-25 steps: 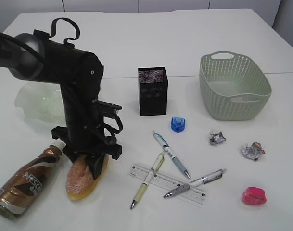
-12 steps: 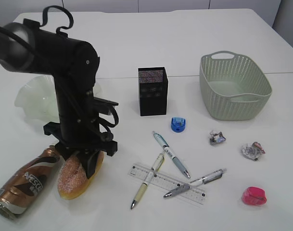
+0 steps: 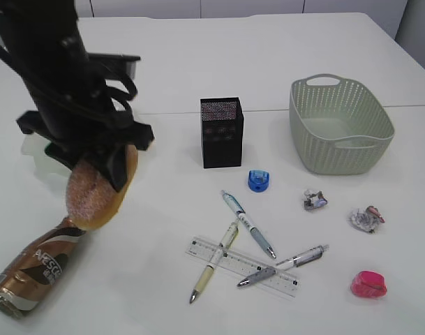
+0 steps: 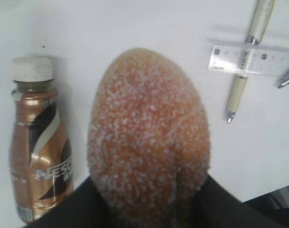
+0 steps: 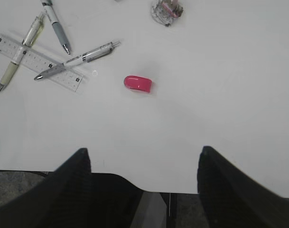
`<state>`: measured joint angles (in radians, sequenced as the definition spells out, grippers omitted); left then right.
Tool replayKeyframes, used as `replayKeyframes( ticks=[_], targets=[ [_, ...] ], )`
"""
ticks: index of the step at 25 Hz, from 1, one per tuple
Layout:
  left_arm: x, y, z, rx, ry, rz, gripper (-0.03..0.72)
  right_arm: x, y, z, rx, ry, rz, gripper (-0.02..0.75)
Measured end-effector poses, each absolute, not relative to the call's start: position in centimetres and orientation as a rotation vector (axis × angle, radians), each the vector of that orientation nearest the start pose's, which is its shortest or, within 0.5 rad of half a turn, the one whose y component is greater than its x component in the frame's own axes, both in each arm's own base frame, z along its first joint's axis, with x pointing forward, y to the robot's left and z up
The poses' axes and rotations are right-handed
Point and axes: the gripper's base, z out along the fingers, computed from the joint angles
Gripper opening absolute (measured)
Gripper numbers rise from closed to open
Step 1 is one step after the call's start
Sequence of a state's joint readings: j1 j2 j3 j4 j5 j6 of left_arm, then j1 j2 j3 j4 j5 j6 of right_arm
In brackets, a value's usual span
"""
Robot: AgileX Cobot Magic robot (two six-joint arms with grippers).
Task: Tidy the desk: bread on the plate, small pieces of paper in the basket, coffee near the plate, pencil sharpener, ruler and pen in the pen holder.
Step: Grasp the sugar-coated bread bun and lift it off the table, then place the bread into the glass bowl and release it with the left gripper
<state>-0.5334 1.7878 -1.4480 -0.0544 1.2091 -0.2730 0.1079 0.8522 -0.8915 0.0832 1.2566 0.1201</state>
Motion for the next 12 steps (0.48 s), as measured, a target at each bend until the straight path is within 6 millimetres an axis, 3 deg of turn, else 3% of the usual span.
replayKeyframes(
  ticks=[5,12],
  targets=[
    [29.4,-15.7,30.7,0.343,2.880,-0.051,0.242,12.6,2.1,33.2,0.027,2.707,0.183,0.540],
    [30.2,-13.0,32.9,0.353,2.678,0.222,0.242,13.2,2.1,33.5,0.031,2.635,0.190,0.540]
  ],
)
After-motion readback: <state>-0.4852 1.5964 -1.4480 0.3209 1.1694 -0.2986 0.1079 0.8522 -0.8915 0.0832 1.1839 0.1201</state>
